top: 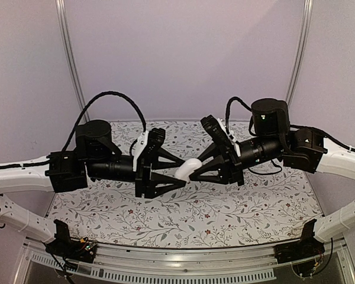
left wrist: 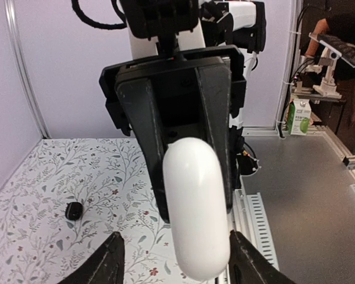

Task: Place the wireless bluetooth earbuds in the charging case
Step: Pass from the left arm to the right, then open the charging case.

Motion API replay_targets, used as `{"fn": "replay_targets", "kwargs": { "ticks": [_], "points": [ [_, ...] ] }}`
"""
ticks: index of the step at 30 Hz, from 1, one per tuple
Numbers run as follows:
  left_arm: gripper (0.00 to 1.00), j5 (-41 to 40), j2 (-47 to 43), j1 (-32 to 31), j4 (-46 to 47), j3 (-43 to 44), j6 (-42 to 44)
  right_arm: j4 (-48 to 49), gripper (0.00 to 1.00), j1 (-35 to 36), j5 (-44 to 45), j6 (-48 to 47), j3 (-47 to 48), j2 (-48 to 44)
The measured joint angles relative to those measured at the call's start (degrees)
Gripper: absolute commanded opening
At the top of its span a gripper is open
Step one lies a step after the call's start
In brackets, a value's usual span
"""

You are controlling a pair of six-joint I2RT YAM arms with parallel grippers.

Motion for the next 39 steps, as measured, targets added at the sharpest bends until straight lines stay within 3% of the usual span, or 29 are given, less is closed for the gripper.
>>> {"fn": "replay_targets", "kwargs": {
  "ticks": [4,29,39],
  "points": [
    [0.68,-2.71,-0.79,0.09,0.33,-0.11,0.2,-0.07,0.0,0.09,0.7,0.7,0.0,0.0],
    [0.62,-13.18,-1.99,0.26,1.62,-0.2,1.75,-0.15,0.0,0.11,3.69,-0.55,-3.23,-0.46],
    [0.65,-15.87,-1.97,2.23,1.62,-0.17,1.05,2.1,0.0,0.22,3.54,-0.66,-6.71,-3.67]
  ]
}}
